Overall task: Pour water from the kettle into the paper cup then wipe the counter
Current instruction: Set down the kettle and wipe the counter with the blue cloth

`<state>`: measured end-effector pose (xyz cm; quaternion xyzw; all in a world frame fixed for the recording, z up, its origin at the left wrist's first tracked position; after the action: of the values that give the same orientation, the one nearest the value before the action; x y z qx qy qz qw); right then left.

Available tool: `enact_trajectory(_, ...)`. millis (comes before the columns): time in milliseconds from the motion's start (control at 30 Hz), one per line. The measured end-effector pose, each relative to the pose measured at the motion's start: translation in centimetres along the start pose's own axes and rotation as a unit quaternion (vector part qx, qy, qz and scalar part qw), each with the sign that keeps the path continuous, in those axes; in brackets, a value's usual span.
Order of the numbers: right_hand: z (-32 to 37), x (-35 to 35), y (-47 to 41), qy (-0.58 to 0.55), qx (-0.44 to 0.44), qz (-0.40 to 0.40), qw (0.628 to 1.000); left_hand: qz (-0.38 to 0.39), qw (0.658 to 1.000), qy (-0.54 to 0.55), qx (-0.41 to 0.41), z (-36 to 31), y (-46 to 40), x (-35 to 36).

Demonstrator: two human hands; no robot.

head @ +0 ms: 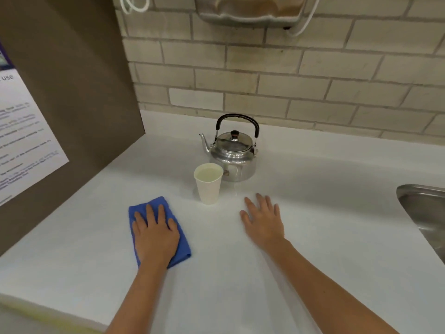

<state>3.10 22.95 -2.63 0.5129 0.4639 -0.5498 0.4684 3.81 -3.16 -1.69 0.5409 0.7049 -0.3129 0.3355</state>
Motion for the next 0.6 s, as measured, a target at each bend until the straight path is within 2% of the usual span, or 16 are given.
enact_trajectory(100, -0.1, 0.1, -0.1, 0.008, 0.001, -0.009, 1.000, 0.019, 0.999, -0.015, 0.030, -2.5, 1.3, 2.3)
enact_trajectory(200, -0.1, 0.2, -0.4, 0.002, 0.014, -0.012, 1.000, 0.045, 0.995, -0.024, 0.082, -1.1, 1.8, 2.0)
enact_trajectory(333, -0.4, 0.0, -1.3, 0.002, 0.036, -0.021, 0.999, 0.005, 1.000, -0.010, 0.023, 5.5, -3.9, -2.4)
enact_trajectory(433, -0.4, 0.1, -2.0, 0.009, 0.051, -0.016, 0.999, 0.003, 1.000, -0.015, -0.001, 8.3, -10.2, -4.1)
enact_trajectory(533, -0.5, 0.2, -2.5, 0.016, 0.063, -0.020, 0.998, 0.037, 0.999, -0.023, 0.007, 6.5, -14.8, -2.6)
enact_trajectory(600, -0.4, 0.3, -2.7, 0.017, 0.075, -0.017, 0.997, 0.072, 0.996, -0.035, 0.049, 3.5, -16.1, -0.5)
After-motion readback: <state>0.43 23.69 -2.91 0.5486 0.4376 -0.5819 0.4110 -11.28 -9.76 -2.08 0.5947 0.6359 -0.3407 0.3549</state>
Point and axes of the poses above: each hand's wrist, its own y-axis away from the middle knuckle, its own x-axis out of the palm, z = x × y, the point moved 5 cm from there along -y, towards the middle knuckle, and after that the axes turned 15 degrees about y, right-handed, at the moved point
